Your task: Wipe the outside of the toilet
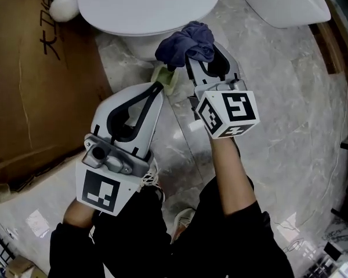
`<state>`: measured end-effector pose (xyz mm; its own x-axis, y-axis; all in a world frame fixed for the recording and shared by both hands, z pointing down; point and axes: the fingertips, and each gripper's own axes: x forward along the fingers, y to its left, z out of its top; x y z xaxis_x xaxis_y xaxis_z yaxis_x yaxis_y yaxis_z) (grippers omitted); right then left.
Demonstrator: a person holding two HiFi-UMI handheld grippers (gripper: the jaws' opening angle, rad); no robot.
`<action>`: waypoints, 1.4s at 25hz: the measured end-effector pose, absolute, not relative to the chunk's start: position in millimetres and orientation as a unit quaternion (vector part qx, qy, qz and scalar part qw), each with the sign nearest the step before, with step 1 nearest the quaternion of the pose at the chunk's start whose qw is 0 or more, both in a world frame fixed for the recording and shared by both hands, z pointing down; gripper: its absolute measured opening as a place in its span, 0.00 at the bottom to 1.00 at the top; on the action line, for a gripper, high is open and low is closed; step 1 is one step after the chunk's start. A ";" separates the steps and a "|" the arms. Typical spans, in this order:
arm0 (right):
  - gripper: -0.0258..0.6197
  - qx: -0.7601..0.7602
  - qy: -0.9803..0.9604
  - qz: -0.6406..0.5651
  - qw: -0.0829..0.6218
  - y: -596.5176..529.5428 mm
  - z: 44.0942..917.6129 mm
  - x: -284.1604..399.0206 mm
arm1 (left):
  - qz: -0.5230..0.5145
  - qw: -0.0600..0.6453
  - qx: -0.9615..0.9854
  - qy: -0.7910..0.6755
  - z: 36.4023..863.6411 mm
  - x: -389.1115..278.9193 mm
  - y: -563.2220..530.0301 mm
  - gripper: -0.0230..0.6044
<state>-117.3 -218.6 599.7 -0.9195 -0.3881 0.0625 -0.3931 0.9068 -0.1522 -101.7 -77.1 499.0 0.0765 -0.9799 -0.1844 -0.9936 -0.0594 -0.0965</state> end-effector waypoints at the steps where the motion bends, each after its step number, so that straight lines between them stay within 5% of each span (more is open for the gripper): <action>1: 0.30 0.200 -0.976 0.087 0.014 -219.2 604.0 -121.0 | 0.040 0.096 -0.725 0.681 502.4 -101.7 -75.7 0.05; 35: 0.29 0.179 -0.976 0.061 0.108 -244.7 743.2 -191.2 | 0.072 0.002 -0.725 0.685 598.3 -123.3 -76.0 0.05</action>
